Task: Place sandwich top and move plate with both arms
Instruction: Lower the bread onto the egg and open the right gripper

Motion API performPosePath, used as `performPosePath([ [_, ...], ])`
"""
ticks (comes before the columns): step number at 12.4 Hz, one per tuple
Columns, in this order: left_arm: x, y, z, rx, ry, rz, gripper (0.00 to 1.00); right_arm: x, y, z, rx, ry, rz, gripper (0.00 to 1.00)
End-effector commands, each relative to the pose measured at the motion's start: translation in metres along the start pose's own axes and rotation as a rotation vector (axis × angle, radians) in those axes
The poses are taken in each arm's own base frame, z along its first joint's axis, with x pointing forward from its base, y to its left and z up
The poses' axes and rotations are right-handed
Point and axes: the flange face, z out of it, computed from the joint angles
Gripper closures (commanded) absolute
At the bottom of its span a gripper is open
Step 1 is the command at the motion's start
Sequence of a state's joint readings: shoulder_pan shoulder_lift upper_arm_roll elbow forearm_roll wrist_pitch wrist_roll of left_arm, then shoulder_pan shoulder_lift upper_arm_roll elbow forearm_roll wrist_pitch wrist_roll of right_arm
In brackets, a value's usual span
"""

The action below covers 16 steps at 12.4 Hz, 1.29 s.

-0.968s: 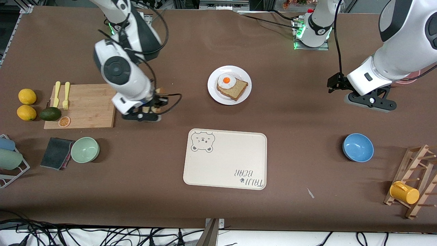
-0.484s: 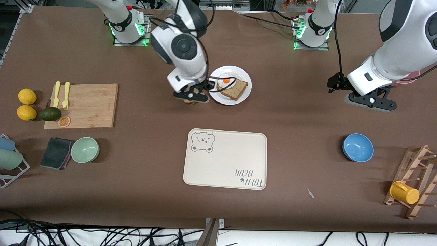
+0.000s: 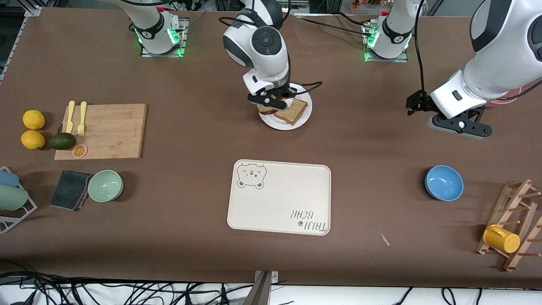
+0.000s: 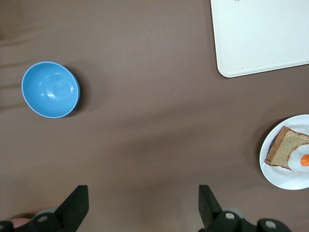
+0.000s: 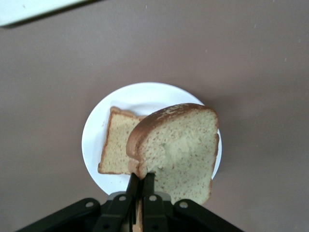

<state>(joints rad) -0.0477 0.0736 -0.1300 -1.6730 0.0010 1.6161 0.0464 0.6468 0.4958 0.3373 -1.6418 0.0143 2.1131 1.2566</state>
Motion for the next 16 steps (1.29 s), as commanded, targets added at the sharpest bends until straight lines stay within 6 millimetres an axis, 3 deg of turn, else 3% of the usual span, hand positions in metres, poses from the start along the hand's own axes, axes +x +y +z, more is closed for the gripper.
performPosePath([
  [1,-0.001,-0.001,-0.006,-0.024,-0.002,0.004,0.0,-0.019,-0.01,0.005,0.028,-0.058,0.034,1.0],
  [5,-0.001,-0.006,-0.005,-0.025,-0.006,-0.002,0.0,-0.023,-0.011,0.036,0.015,-0.082,0.029,1.0],
  [7,-0.001,-0.006,-0.005,-0.025,-0.006,-0.002,0.0,-0.014,-0.01,0.039,0.018,-0.074,0.021,1.0],
  [11,-0.001,-0.004,-0.005,-0.025,-0.004,0.001,0.0,-0.003,-0.009,0.077,0.003,-0.026,-0.008,1.0],
  [13,-0.001,-0.007,-0.005,-0.026,-0.007,-0.002,0.0,0.018,-0.003,0.076,0.003,-0.003,-0.018,0.74],
  [15,-0.001,-0.01,-0.005,-0.026,-0.006,-0.008,0.0,0.029,-0.001,0.076,0.008,0.003,-0.026,0.0],
  [16,-0.001,-0.01,-0.006,-0.026,-0.004,-0.007,0.0,0.032,-0.002,0.073,0.02,0.009,-0.018,0.0],
])
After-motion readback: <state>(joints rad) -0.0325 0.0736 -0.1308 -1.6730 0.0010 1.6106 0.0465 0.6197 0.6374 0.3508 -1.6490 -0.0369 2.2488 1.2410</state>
